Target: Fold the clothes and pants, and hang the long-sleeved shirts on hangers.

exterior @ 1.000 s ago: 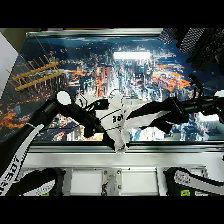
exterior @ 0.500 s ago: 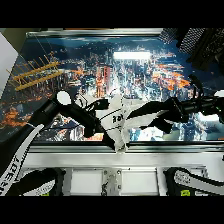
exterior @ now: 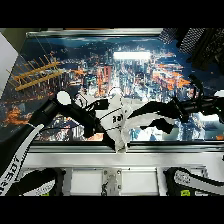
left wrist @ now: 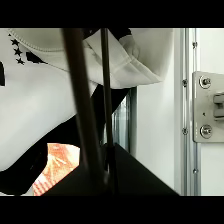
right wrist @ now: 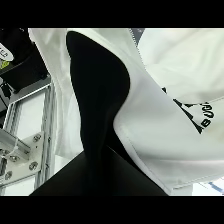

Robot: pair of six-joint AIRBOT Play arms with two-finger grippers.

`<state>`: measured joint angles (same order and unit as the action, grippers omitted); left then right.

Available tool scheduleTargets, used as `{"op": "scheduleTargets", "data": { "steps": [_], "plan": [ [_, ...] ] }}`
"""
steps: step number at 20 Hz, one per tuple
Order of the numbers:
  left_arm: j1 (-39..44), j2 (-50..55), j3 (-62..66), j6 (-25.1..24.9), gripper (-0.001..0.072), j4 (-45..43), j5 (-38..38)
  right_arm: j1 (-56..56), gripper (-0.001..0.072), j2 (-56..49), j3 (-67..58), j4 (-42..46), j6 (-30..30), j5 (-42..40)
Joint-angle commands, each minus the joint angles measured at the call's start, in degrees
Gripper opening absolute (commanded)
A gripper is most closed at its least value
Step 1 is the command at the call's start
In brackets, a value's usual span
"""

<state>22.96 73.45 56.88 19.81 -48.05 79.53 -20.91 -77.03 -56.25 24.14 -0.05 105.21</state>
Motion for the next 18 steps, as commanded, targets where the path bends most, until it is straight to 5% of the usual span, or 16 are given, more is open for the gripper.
{"op": "scheduleTargets", "data": {
  "steps": [1, 4, 5, 6, 7, 18],
  "plan": [
    [0.0, 0.0, 0.1, 0.2, 0.0011, -0.3, -0.1, 0.0, 0.0014, 0.0, 0.0, 0.0, 0.0, -0.2],
    [-0.1, 0.0, 0.1, 0.2, 0.0013, -0.5, -0.1, 0.0, 0.0013, 0.0, 0.0, 0.0, 0.0, -0.3],
    [-0.1, 0.0, 0.1, 0.2, 0.007, -0.5, -0.1, 0.0, 0.0012, 0.0, 0.0, 0.0, 0.0, -0.4],
    [-0.1, 0.0, 0.1, 0.5, 0.0316, -0.5, -0.1, 0.0, 0.0012, 0.0, 0.0, 0.0, 0.0, -0.4],
    [-0.1, 0.0, 0.1, 2.3, 0.0456, -0.5, -0.4, 0.0, 0.0011, 0.0, 0.0, 0.0, 0.0, -0.4],
    [-6.0, -5.3, 0.1, 21.2, 0.0457, -0.3, -0.3, -0.1, 0.0007, 0.0, 0.0, -0.3, 0.9, -3.3]
  ]
}}
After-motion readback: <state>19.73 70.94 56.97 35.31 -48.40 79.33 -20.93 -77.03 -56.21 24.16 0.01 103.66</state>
